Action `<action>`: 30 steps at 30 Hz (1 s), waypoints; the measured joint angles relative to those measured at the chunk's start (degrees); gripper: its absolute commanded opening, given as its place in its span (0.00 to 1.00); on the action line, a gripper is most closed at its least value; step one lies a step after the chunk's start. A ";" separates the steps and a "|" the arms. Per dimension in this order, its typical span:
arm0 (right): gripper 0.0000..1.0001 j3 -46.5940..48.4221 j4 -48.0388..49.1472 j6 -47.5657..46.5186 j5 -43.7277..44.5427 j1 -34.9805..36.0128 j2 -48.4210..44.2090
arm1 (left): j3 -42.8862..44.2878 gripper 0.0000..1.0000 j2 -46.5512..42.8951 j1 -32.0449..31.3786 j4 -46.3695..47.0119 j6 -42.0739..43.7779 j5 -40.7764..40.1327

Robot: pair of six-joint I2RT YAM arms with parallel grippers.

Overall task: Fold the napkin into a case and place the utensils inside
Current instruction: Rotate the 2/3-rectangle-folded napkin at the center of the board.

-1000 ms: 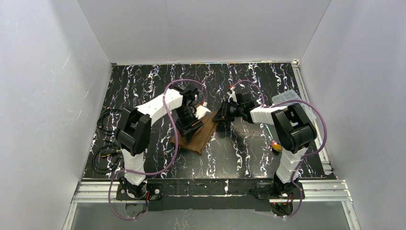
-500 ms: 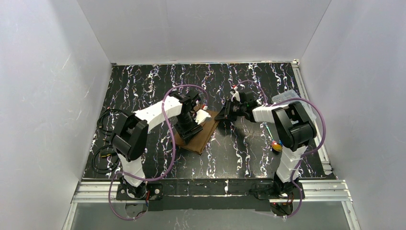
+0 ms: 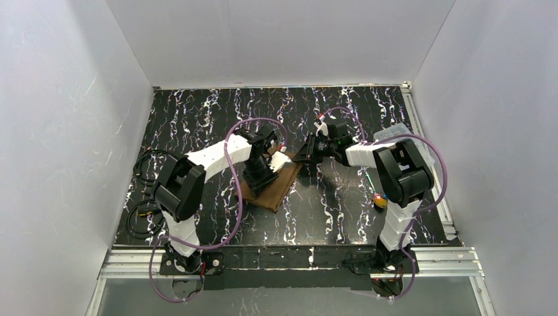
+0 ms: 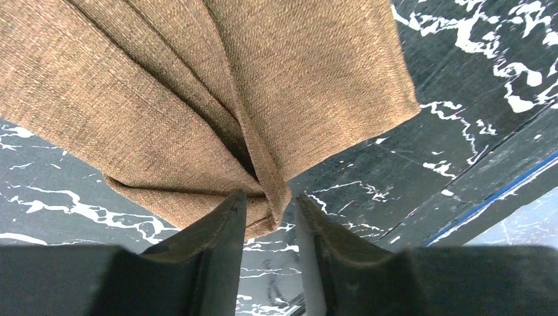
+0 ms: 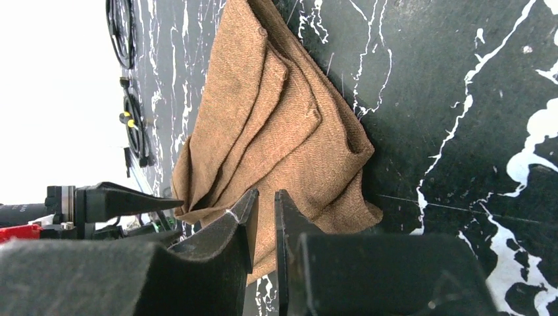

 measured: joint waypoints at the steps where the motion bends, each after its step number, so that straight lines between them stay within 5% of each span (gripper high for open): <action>1: 0.22 0.00 0.13 0.00 0.00 0.00 0.22 | -0.33 0.20 0.02 0.00 0.26 -0.13 -0.09; 4: 0.21 0.00 0.96 0.07 -0.13 0.02 1.97 | -1.90 0.06 0.24 0.00 1.18 0.04 -0.90; 8: 0.20 -0.66 1.14 0.13 0.00 0.00 4.42 | -3.37 0.00 1.11 0.00 1.99 0.35 -1.22; 20: 0.17 -2.71 5.33 1.62 -0.31 -0.33 4.79 | -4.96 0.00 1.36 0.00 3.21 1.73 -2.19; 30: 0.16 -5.40 10.82 4.20 -0.15 -0.39 4.81 | -5.03 0.35 1.36 0.00 2.56 2.23 -1.07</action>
